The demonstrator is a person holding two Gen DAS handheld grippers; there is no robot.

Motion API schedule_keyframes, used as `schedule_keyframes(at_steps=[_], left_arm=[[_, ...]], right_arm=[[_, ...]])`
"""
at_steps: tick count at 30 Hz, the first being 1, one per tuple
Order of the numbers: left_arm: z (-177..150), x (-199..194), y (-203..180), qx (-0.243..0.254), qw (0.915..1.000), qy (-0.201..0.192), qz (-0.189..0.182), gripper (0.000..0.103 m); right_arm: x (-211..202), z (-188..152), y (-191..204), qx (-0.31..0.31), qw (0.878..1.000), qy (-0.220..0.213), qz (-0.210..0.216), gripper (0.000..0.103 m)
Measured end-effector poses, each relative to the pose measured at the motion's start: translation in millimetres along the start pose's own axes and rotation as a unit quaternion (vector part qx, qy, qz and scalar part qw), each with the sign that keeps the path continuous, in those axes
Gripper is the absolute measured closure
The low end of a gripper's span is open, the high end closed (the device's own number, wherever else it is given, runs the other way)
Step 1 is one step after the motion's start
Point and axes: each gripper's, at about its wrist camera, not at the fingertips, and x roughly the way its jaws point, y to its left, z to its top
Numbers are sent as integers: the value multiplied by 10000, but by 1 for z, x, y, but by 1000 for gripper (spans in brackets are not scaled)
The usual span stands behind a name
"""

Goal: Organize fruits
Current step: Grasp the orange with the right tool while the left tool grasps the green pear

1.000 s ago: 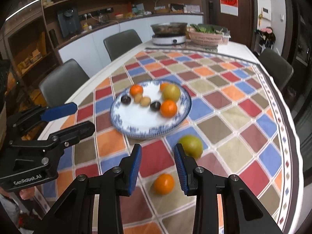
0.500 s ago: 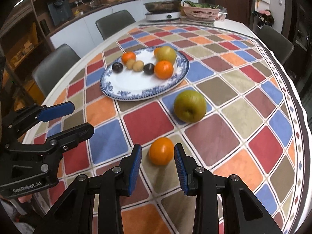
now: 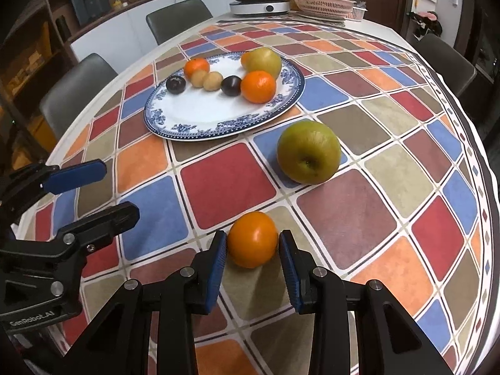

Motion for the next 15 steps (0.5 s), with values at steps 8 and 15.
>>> schedule_keyframes(at_steps=[8, 15], left_arm=[[13, -3, -10, 176, 9995, -164, -196, 45], [35, 4, -38, 481, 9973, -296, -472, 42]], right_arm=[[-18, -1, -7, 126, 9996, -266, -54, 69], [-46, 1, -36, 475, 9967, -599, -269, 69]])
